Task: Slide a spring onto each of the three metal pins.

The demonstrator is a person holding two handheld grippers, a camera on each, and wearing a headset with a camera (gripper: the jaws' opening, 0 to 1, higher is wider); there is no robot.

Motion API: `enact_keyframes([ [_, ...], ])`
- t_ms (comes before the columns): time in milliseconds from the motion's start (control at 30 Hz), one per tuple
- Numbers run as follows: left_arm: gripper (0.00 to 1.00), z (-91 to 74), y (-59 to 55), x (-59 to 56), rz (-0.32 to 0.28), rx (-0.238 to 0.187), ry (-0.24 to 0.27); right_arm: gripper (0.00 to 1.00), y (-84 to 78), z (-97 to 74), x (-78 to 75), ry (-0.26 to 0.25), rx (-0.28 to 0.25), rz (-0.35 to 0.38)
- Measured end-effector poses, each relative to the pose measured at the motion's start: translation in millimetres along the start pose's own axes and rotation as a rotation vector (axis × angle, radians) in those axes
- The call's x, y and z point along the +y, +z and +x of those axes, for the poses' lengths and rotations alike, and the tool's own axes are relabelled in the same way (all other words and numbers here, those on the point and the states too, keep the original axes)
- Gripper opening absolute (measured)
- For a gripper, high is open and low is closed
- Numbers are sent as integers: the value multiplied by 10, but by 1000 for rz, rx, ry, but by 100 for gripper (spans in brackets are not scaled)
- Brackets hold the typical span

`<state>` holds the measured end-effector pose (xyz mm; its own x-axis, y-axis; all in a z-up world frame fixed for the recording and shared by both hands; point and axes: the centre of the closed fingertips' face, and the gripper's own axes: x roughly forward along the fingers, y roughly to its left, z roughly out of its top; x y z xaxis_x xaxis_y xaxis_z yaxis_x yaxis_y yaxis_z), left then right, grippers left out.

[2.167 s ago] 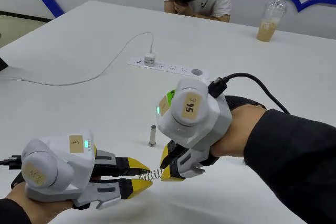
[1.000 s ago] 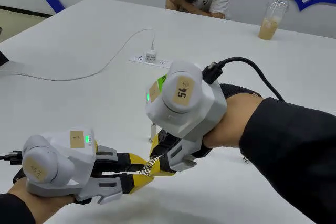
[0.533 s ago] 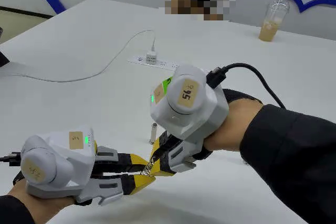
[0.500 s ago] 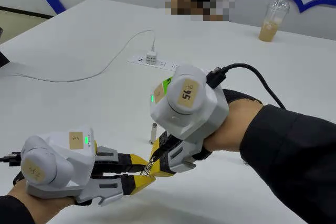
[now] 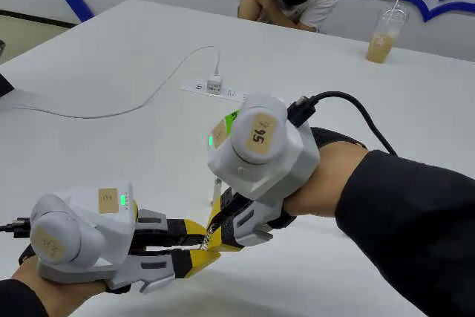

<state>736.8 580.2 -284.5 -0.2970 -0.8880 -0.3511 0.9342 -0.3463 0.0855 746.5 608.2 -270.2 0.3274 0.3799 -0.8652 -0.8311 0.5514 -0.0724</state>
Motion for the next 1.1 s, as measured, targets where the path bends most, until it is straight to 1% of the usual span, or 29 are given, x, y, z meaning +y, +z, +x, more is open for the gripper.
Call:
enact_keyframes([
  [133, 16, -13, -3, 26, -12, -4, 10, 12, -17, 0, -15, -1, 7, 3],
  [200, 19, -20, 1, 37, -28, -8, 16, 12, -19, -3, -19, -3, 9, 1],
  [267, 22, -25, -13, 53, -39, -6, 24, 12, -18, -6, -23, -3, 10, 1],
  [467, 30, -50, -46, 85, -65, -4, 45, 12, -33, -21, -51, -8, 19, 0],
  [700, 39, -90, -88, 148, -102, -3, 77, 12, -70, -58, -135, -22, 28, 5],
  [900, 44, -126, -98, 199, -124, -9, 104, 12, -78, -126, -215, -40, 30, 10],
  [1100, 49, -143, -115, 216, -136, -9, 118, 12, -83, -182, -303, -59, 35, 13],
])
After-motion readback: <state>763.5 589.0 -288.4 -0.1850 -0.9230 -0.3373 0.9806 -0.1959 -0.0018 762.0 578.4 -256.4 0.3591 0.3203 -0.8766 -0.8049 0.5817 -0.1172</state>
